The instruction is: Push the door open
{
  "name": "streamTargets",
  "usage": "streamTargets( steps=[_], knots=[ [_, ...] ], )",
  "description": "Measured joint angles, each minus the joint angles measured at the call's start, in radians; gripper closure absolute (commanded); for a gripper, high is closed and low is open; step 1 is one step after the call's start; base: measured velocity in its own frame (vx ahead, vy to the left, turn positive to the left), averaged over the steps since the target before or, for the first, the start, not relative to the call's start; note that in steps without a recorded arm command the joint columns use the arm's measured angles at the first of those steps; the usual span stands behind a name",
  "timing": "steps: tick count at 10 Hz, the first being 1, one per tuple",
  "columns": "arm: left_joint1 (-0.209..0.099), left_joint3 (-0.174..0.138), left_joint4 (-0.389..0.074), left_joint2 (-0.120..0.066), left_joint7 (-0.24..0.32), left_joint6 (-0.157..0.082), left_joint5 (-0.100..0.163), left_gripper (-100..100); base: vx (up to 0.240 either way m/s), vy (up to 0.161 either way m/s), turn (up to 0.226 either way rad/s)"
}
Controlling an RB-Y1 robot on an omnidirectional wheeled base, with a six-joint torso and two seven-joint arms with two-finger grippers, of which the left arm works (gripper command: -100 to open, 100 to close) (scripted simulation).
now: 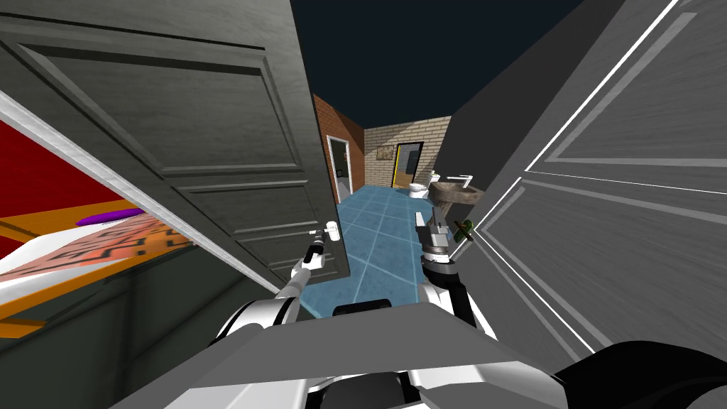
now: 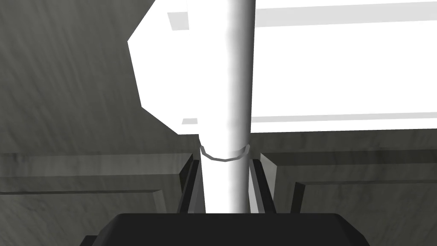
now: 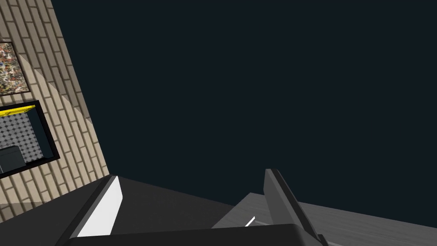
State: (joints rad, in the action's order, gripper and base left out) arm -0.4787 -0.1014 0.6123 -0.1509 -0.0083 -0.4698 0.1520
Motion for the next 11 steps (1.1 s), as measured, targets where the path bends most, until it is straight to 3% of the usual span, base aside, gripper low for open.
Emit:
streamTargets(
  steps=[4,5,10,11],
  knots=[
    [0.003,-0.031,-0.007,-0.013,-0.010,-0.004,0.011,100,0.195,-0.065,0.046],
    [0.022,-0.043,0.035,-0.011,-0.019,0.014,0.014,100,0.116,-0.053,0.035],
    [-0.010,-0.080,-0.055,-0.043,-0.020,-0.031,0.029,100,0.142,-0.074,0.050],
    [-0.002,-0.082,-0.032,-0.045,-0.021,-0.022,0.030,100,0.120,-0.058,0.035]
  ],
)
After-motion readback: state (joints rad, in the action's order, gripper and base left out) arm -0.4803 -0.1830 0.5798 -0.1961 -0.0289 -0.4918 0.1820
